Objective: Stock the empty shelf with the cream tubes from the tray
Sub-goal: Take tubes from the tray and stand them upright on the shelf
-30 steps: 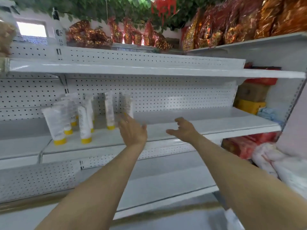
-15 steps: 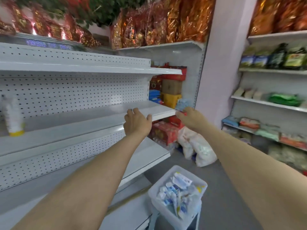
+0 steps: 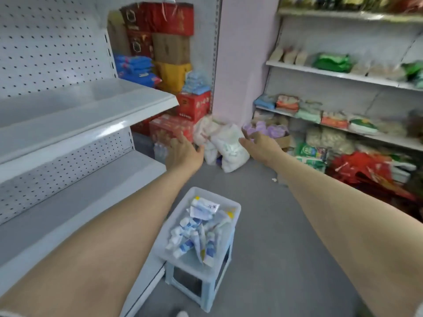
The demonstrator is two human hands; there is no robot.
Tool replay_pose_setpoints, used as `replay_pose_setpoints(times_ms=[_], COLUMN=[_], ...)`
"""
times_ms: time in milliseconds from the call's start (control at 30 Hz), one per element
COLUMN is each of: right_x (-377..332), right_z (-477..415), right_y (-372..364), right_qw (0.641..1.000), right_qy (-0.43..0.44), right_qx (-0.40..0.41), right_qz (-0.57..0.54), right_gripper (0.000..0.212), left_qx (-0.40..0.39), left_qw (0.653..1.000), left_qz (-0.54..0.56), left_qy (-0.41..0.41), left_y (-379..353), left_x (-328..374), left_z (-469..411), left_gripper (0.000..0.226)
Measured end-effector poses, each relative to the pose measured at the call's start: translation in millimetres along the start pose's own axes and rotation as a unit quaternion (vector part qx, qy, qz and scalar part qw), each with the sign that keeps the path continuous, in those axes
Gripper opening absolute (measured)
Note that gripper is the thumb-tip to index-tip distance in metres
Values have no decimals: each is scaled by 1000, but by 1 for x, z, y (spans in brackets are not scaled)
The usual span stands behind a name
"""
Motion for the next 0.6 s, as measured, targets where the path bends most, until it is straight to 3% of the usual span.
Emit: replay_pose_setpoints(times_ms=[267, 367, 600], right_x=[100, 131, 193], right_z=[-117, -136, -172], right_y=[-136, -198, -334], right_qw=[978, 963, 936], right_qy=[-158, -185, -210], right_qx=[-136, -195, -282], right_qz=[22, 24, 24], right_gripper=[59, 41, 49], left_qx=[-179, -213, -292], left_qw=[983, 974, 950], left_qz=[-21, -37, -29], left_qy=[37, 62, 106], left_y=[-181, -229, -350], left_x=[-74, -114, -178], left_z=[-95, -110, -136], left_gripper=[58, 57, 48])
Point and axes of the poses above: each hand's wrist, its own z-axis away from the middle knuckle, its own y-axis out of the back of the hand, x = y × z, the point moved 8 cm from there along -z, towards the middle knuckle, and after that the axes turned 1 degree about -y, right-handed, at the moved point
